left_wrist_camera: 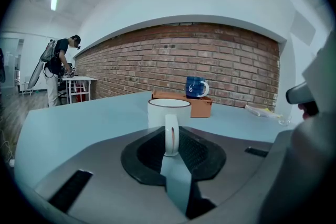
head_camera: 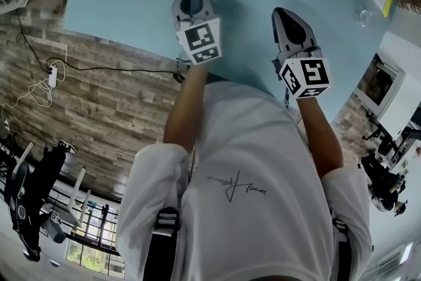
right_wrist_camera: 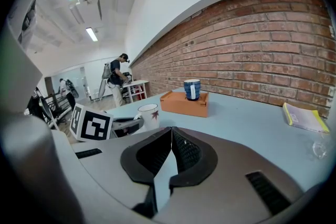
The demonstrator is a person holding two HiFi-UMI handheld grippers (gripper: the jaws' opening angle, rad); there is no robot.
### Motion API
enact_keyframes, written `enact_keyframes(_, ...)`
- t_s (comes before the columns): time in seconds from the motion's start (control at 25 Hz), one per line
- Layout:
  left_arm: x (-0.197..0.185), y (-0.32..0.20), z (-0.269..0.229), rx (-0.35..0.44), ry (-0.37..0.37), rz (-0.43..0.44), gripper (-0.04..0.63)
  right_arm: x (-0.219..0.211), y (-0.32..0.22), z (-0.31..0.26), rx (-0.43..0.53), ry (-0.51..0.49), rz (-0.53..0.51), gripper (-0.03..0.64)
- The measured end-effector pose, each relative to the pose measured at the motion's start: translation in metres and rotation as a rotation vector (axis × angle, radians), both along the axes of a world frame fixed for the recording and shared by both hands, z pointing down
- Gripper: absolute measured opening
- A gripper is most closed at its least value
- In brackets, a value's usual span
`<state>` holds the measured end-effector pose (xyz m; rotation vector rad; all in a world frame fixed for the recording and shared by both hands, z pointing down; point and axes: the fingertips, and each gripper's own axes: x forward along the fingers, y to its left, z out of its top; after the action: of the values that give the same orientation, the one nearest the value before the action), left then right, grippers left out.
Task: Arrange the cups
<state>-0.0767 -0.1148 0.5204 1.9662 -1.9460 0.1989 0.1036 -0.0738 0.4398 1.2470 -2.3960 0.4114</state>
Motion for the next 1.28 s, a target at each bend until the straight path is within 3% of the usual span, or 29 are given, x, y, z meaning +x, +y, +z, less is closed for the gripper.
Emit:
enact_keyframes(0.6, -0.001, 0.0, -0.011, -0.003, 0.033, 0.032, 0.057, -0.004, -0.001, 0.001, 0.001, -0.017, -0.003, 0.021)
enact_keyframes(1.28, -0.008, -0.001, -0.038, 0.027, 0.023, 0.071, 0.057, -0.019, -0.007, -0.008, 0.028, -0.049, -0.011, 0.021)
